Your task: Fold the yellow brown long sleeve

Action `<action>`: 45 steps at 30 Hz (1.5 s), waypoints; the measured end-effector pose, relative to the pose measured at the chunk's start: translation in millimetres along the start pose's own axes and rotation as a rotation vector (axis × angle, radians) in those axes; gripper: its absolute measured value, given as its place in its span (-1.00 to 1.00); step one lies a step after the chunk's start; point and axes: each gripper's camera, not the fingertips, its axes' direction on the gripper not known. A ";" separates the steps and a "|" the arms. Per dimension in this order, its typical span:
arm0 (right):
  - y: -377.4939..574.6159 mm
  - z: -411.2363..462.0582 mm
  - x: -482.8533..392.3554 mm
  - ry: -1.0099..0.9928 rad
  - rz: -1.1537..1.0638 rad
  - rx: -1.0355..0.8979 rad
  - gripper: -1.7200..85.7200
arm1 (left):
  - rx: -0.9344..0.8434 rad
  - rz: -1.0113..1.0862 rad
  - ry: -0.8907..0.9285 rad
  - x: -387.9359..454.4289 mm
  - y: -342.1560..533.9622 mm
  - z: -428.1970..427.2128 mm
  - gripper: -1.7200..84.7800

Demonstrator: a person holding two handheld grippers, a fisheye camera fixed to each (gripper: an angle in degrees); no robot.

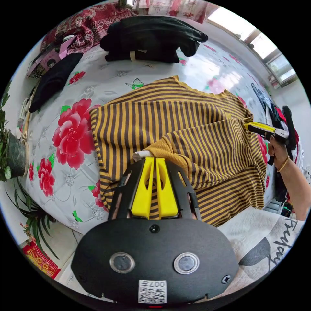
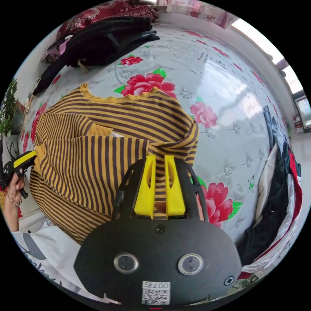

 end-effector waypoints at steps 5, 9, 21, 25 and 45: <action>3.8 -36.4 52.0 -0.045 0.078 0.154 -0.95 | 0.105 0.052 0.037 12.5 6.5 -33.3 -0.98; -0.6 -56.8 82.6 -0.262 0.090 0.192 -0.93 | 0.099 0.039 0.025 14.8 10.8 -34.6 -0.98; -9.6 -8.5 27.1 -0.222 -0.103 0.079 -0.89 | 0.113 0.033 0.035 28.5 26.5 -65.6 -0.98; -9.2 -42.3 78.9 -0.286 0.023 0.180 -0.94 | 0.152 0.052 0.056 36.7 21.7 -84.8 -0.98; 141.7 -76.2 146.4 -0.382 0.184 0.134 -0.80 | 0.040 -0.179 -0.021 -24.3 127.6 -53.1 -0.94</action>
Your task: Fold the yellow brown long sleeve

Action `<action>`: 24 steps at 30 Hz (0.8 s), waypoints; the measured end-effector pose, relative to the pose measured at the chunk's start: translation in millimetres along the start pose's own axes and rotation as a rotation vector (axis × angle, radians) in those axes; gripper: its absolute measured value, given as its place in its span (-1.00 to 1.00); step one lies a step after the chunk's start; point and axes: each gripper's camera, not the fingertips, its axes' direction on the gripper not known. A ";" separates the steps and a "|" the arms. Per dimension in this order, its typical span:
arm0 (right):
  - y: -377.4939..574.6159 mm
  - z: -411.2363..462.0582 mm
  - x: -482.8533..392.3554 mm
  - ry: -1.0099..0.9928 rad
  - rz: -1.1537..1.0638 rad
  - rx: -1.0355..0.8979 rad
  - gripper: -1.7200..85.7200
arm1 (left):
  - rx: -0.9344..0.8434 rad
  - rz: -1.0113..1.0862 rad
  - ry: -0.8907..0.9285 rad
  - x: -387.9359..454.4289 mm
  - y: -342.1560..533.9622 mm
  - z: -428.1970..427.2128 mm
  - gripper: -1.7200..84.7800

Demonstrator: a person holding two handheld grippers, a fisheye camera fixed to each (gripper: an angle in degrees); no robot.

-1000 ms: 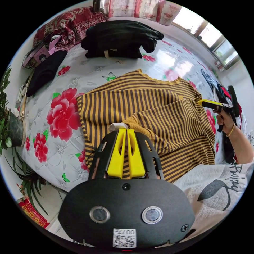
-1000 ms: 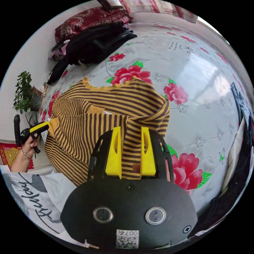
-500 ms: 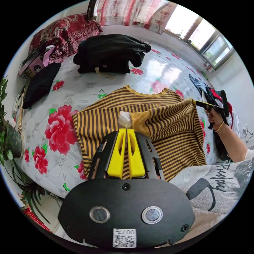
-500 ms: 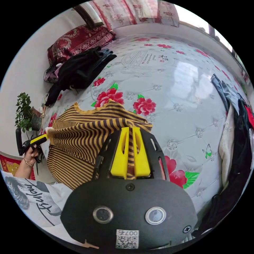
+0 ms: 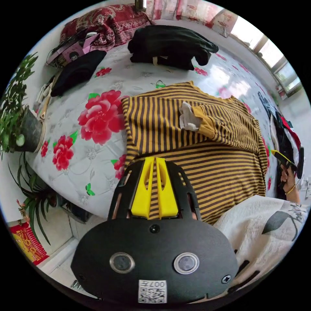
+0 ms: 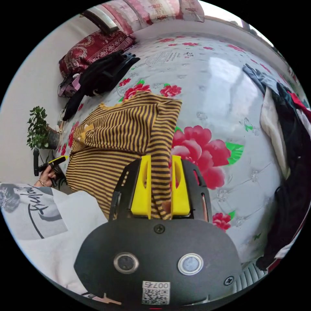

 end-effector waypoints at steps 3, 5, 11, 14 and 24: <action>65.6 -10.4 20.2 -0.047 0.068 -0.044 -0.77 | -0.028 -0.090 -0.011 -39.5 75.5 -4.1 -0.85; 110.4 -18.6 28.8 -0.042 0.098 -0.063 -0.76 | -0.060 -0.111 -0.005 -56.6 113.5 -3.0 -0.80; 163.5 -16.2 24.7 0.021 0.054 -0.188 -0.73 | -0.161 -0.037 0.127 -68.8 179.6 18.0 -0.63; 166.6 -0.1 15.6 0.028 0.012 -0.294 -0.73 | -0.199 0.001 0.153 -59.0 181.9 42.0 -0.61; 143.3 -0.8 -3.8 0.123 -0.130 -0.421 -0.91 | -0.385 0.416 0.044 1.3 149.9 55.7 -0.86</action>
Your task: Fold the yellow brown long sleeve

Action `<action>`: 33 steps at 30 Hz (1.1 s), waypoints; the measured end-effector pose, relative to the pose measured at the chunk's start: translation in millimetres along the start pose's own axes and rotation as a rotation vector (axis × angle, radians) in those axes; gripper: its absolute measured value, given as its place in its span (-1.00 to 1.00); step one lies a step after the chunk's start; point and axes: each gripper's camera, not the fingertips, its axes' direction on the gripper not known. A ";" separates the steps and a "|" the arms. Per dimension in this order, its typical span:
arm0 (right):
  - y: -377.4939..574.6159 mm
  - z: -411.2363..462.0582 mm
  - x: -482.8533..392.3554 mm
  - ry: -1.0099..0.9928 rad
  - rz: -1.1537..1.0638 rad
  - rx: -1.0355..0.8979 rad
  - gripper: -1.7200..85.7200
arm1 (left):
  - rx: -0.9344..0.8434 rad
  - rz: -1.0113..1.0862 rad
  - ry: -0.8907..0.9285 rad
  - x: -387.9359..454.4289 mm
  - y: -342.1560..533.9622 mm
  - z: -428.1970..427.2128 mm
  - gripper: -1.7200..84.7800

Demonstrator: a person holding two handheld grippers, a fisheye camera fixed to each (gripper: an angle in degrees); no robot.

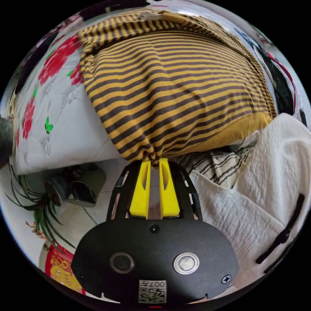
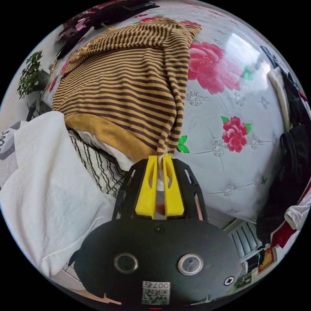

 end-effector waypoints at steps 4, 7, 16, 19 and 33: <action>5.0 -37.4 35.8 -0.187 0.076 0.086 -0.94 | 0.178 -0.016 0.239 -41.2 26.7 -70.8 -0.87; 1.9 -77.9 67.0 -0.351 0.133 0.255 -0.94 | 0.357 -0.129 0.356 -83.4 27.2 -111.6 -0.87; -29.7 -76.4 82.4 -0.396 0.267 0.282 -0.84 | 0.379 -0.236 0.204 -90.8 6.8 -122.8 -0.76; -21.7 -49.2 75.6 -0.373 0.242 0.162 -0.82 | 0.345 -0.149 0.086 -73.4 31.6 -119.7 -0.74; 10.4 -60.1 94.4 -0.427 0.115 0.156 -0.97 | 0.121 -0.015 0.268 -136.8 14.9 -111.5 -0.97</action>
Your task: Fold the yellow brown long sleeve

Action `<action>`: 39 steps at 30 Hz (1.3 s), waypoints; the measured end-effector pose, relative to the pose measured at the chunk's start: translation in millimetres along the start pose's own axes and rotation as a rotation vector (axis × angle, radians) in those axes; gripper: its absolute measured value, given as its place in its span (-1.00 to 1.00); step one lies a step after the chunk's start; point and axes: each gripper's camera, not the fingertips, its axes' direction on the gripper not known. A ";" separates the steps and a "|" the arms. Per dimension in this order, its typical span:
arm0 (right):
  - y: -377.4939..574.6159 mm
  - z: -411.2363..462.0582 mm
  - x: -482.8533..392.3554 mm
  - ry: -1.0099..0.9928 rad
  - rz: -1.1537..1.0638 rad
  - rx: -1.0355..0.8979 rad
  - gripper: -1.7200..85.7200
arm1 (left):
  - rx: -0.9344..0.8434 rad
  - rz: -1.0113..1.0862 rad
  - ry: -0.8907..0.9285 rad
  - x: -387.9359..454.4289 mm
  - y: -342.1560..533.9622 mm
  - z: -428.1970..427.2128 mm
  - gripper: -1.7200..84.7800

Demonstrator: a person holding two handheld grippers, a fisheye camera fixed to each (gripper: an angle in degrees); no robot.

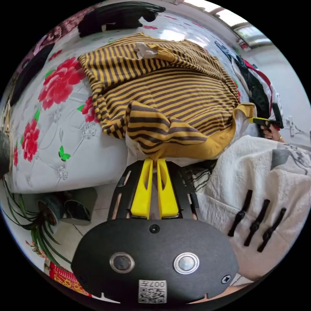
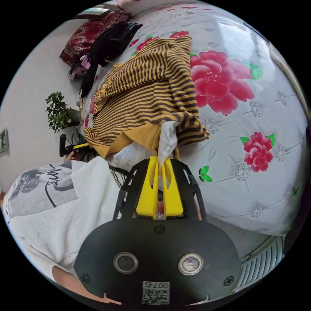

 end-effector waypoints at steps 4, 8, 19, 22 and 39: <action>33.9 -26.9 38.5 -0.181 0.102 0.092 -0.97 | 0.023 -0.066 0.333 -72.0 43.5 -43.7 -0.97; 56.4 -34.5 66.2 -0.379 0.161 0.123 -0.97 | 0.024 -0.010 0.570 -108.0 62.1 -60.3 -0.98; -89.4 -124.5 34.4 -0.646 0.136 0.590 -0.96 | 0.700 -0.515 0.853 -239.9 -106.9 -130.7 -0.97; -127.9 -113.9 11.9 -0.416 0.209 0.636 -0.92 | 0.775 -0.762 0.778 -251.4 -123.0 -113.6 -0.95; -228.6 -17.7 -20.4 0.249 0.104 0.357 -0.78 | 0.473 -0.317 -0.070 -154.3 -267.8 -104.3 -0.74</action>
